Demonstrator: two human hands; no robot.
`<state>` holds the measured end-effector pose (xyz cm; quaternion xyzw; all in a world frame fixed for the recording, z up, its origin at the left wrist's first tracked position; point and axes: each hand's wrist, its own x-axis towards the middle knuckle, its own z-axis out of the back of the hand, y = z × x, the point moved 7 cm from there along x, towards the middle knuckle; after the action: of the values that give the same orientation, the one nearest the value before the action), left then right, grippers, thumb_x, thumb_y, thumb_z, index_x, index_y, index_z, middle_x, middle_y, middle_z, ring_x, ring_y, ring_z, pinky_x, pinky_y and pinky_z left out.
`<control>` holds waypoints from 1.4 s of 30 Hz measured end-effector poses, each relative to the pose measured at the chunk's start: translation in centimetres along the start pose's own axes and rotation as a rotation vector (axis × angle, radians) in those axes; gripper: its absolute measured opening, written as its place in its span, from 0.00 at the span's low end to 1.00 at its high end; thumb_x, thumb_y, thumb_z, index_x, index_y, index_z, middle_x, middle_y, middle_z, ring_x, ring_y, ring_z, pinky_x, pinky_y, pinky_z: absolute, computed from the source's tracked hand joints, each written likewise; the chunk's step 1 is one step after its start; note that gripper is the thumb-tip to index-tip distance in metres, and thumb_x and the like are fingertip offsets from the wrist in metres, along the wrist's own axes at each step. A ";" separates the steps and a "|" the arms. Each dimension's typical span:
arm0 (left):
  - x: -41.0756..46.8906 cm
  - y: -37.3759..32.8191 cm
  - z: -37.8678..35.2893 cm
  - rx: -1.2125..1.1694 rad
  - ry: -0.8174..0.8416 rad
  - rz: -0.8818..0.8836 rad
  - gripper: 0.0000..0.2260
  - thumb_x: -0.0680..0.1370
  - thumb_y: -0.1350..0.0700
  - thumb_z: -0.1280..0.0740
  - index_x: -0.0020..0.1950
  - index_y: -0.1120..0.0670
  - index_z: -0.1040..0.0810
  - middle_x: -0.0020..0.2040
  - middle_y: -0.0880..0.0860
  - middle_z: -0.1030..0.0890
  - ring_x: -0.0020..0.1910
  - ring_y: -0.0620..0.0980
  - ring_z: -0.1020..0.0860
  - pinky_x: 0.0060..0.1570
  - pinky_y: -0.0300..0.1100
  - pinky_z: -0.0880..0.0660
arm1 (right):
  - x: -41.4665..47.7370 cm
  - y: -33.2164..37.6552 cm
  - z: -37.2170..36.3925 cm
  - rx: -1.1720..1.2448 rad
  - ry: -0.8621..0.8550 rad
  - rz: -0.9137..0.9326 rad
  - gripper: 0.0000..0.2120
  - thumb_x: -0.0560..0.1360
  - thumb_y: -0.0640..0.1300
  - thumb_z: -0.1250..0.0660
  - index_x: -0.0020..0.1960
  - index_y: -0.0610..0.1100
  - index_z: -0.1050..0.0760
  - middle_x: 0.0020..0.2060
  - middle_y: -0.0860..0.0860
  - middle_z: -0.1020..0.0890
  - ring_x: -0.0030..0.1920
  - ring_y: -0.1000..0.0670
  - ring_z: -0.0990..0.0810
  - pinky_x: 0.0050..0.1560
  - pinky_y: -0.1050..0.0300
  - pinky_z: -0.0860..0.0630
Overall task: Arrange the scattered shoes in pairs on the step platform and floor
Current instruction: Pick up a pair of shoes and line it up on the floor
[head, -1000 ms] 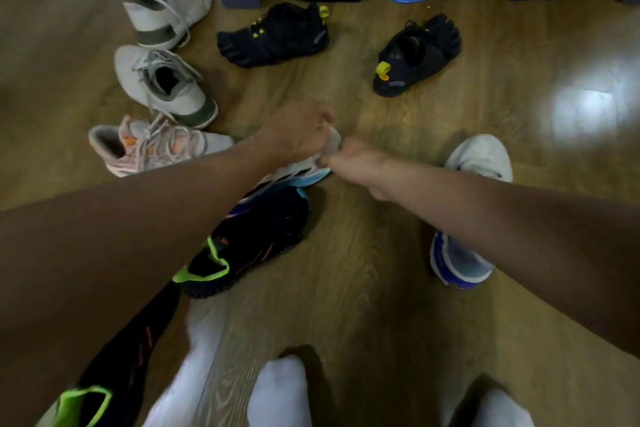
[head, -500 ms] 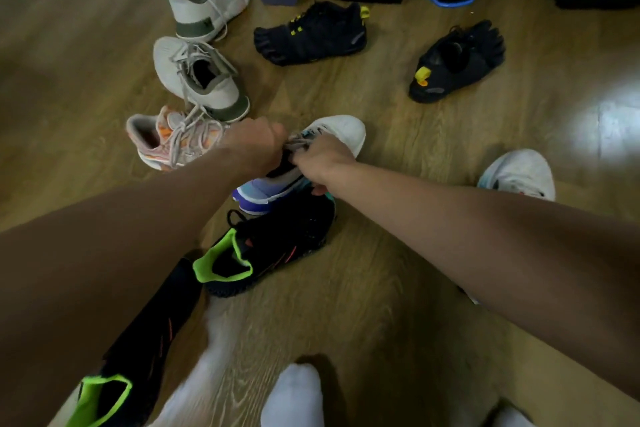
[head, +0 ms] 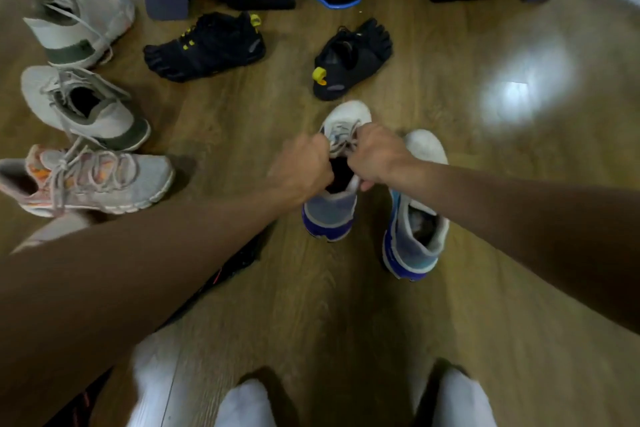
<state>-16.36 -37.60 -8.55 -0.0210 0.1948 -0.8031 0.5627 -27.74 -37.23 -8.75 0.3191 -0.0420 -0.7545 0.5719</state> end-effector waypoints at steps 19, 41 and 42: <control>0.8 -2.9 -6.4 -0.044 0.252 0.226 0.24 0.76 0.58 0.35 0.70 0.62 0.37 0.62 0.62 0.26 0.59 0.60 0.24 0.43 0.44 0.29 | -4.1 -12.6 2.7 -0.048 -0.124 -0.125 0.36 0.70 0.48 0.30 0.72 0.38 0.42 0.68 0.42 0.31 0.65 0.43 0.28 0.55 0.55 0.27; -7.8 -15.1 4.1 -0.096 0.164 0.098 0.32 0.76 0.60 0.42 0.78 0.54 0.52 0.55 0.63 0.22 0.52 0.64 0.23 0.44 0.51 0.30 | -18.0 -16.1 9.5 0.146 -0.098 -0.429 0.16 0.74 0.37 0.41 0.60 0.37 0.24 0.51 0.37 0.19 0.53 0.37 0.20 0.44 0.55 0.27; -9.2 -16.8 6.0 -0.120 0.174 0.089 0.32 0.76 0.60 0.42 0.78 0.54 0.51 0.55 0.63 0.22 0.52 0.64 0.24 0.45 0.51 0.30 | -20.2 -15.9 11.9 0.112 -0.100 -0.417 0.17 0.75 0.38 0.43 0.62 0.38 0.25 0.54 0.37 0.20 0.55 0.37 0.21 0.46 0.55 0.28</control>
<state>-26.47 -26.06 4.37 0.0237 0.2916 -0.7631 0.5763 -44.46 -17.43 2.64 0.3145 -0.0452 -0.8678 0.3820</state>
